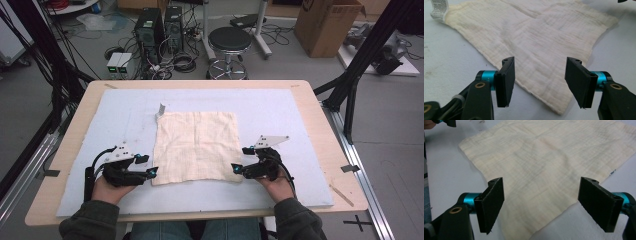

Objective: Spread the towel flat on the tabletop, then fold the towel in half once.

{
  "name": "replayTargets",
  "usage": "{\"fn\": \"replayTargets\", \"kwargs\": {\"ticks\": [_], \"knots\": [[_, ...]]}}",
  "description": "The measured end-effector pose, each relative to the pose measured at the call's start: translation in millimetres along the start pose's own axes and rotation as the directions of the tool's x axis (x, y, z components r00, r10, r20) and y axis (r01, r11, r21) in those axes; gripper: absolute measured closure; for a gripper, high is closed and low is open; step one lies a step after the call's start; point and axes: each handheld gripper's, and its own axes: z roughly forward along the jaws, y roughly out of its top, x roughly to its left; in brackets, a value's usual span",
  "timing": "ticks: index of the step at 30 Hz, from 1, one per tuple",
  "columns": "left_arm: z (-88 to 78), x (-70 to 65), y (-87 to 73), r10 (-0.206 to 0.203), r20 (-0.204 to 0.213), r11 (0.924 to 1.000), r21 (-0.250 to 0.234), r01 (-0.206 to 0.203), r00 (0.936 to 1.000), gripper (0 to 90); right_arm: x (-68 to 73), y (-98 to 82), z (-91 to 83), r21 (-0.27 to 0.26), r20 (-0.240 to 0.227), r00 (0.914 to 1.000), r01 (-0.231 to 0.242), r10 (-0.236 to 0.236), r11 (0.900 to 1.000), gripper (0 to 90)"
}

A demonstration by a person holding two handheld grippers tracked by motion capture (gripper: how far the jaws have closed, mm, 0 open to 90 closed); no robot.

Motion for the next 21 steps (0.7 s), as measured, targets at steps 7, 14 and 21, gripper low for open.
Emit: {"fn": "replayTargets", "kwargs": {"ticks": [7,14,21], "knots": [[-1.3,-0.8,1.0,0.000,0.000,0.9999,-0.012,0.000,1.0000,40.0,0.9,0.0,0.1,0.006,0.011,0.9999,0.000,0.000,1.000,19.0],[-1.1,-0.2,2.0,-0.001,0.002,0.9999,-0.012,0.001,1.0000,39.2,1.3,0.9,0.1,0.006,0.012,0.9999,-0.008,0.008,1.000,16.3],[0.1,-0.1,4.3,0.005,0.003,1.0000,-0.004,-0.005,1.0000,37.6,0.6,2.9,1.6,0.014,0.003,0.9999,-0.014,0.014,1.000,12.7]]}}
